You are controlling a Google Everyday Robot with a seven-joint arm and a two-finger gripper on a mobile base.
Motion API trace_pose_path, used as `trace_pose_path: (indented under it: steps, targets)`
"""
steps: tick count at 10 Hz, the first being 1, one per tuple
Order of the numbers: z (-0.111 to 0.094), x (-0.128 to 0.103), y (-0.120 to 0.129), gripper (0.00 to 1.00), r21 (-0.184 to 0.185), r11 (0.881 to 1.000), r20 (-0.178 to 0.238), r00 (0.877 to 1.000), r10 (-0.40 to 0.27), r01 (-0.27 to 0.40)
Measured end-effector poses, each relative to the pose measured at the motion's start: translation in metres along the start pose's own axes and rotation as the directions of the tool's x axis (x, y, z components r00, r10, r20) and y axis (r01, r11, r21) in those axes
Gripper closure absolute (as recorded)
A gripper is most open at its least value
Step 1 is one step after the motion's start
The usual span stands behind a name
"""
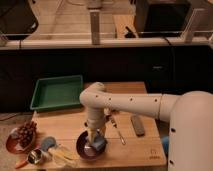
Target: Wipe purple bowl with sponge
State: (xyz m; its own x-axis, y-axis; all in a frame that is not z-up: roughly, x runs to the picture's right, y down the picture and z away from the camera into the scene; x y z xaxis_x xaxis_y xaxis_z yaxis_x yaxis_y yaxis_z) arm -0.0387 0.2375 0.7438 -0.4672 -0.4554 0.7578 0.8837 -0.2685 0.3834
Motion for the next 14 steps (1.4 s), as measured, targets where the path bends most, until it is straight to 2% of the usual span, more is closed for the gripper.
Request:
trace_pose_path:
  steps: [3,5,7,10,12,14]
  targets:
    - [-0.009,0.006,-0.002,1.0,-0.027,1.0,-0.041,0.999,0.005,-0.006]
    - [-0.016,0.009,-0.011,1.0,-0.003,1.0,-0.08,0.997,-0.012,0.012]
    - [-0.017,0.014,-0.03,1.0,0.044,0.997,-0.109,0.993,-0.054,0.06]
    - [-0.012,0.006,-0.042,1.0,0.08,0.993,-0.111,0.991,-0.076,0.085]
    - [-0.007,-0.009,-0.048,1.0,0.099,0.991,-0.103,0.991,-0.081,0.091]
    - [-0.003,-0.013,-0.053,1.0,0.101,0.991,-0.093,0.992,-0.082,0.091]
